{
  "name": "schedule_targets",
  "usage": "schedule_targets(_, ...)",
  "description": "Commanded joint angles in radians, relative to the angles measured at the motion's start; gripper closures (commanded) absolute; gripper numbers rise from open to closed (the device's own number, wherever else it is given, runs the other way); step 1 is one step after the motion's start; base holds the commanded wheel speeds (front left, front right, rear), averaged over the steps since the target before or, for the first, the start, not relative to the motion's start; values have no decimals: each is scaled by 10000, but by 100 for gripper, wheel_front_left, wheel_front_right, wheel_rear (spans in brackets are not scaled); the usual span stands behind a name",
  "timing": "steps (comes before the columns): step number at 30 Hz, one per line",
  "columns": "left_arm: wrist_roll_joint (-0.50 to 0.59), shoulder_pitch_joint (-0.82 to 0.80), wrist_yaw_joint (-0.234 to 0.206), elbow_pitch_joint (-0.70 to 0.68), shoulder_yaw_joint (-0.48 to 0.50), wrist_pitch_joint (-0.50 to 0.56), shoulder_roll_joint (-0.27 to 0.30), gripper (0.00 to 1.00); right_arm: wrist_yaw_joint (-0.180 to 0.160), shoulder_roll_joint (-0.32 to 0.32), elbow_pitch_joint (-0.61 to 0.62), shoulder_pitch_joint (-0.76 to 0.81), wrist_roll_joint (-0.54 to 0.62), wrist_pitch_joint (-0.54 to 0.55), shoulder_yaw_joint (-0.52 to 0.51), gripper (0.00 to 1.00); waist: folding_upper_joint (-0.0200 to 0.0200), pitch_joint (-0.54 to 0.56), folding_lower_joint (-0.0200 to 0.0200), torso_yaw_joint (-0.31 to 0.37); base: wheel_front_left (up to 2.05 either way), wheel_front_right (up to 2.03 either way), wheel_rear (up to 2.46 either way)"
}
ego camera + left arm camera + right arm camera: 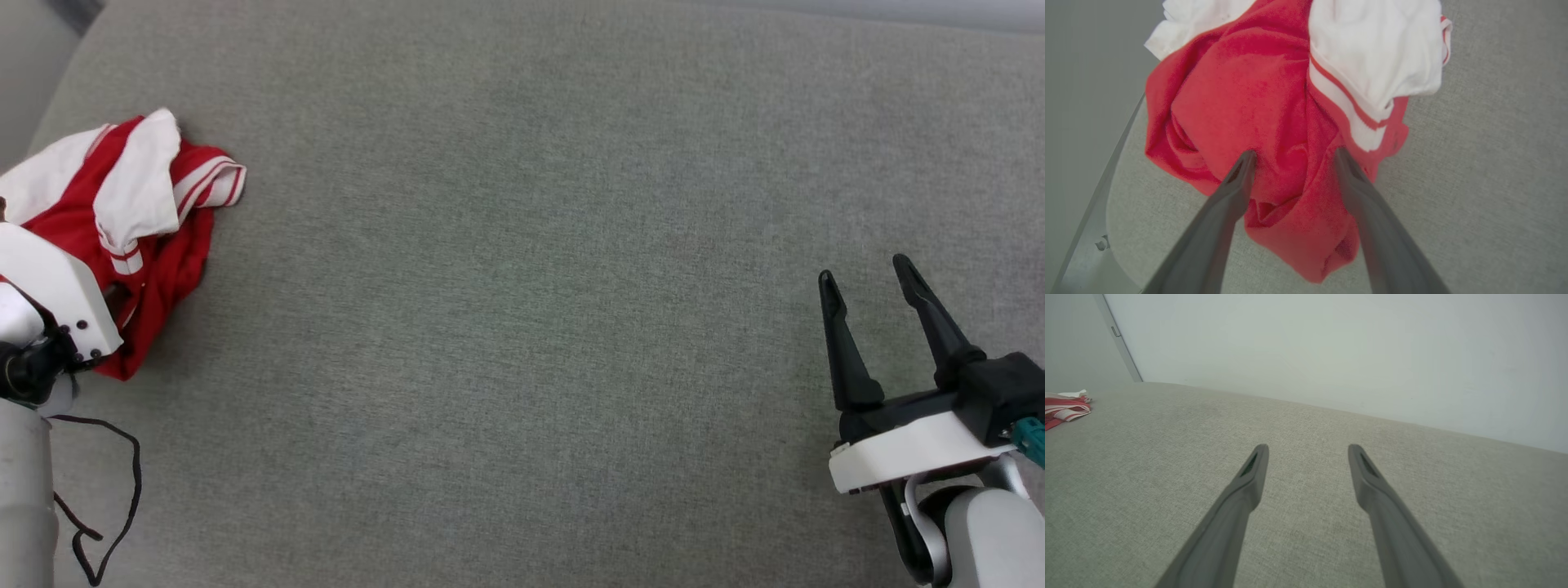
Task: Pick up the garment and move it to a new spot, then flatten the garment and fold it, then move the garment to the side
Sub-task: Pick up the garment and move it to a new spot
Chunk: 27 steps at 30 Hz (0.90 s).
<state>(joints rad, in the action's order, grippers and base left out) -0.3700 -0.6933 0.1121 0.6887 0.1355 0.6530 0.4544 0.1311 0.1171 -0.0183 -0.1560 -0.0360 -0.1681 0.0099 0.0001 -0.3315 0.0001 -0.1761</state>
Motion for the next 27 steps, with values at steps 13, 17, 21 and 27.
schedule_targets(13,-289,96,-953,556,108,970,-370,63,-7,445,196,-687,-384,-65,195,0,-1,-1610,-1,660,0,0,0)
schedule_targets(17,-287,251,-1101,591,86,1020,-386,100,-5,444,78,-702,-420,-89,148,0,-1,-1497,-1,655,0,0,0)
schedule_targets(21,-50,216,-1273,252,57,481,-125,100,-7,359,-79,-621,-412,-125,122,0,-1,-1112,-1,577,0,0,0)
schedule_targets(27,264,-172,-1282,-428,-16,-1016,128,100,-7,110,-344,-346,-221,-193,102,0,-1,-116,-1,429,0,0,0)
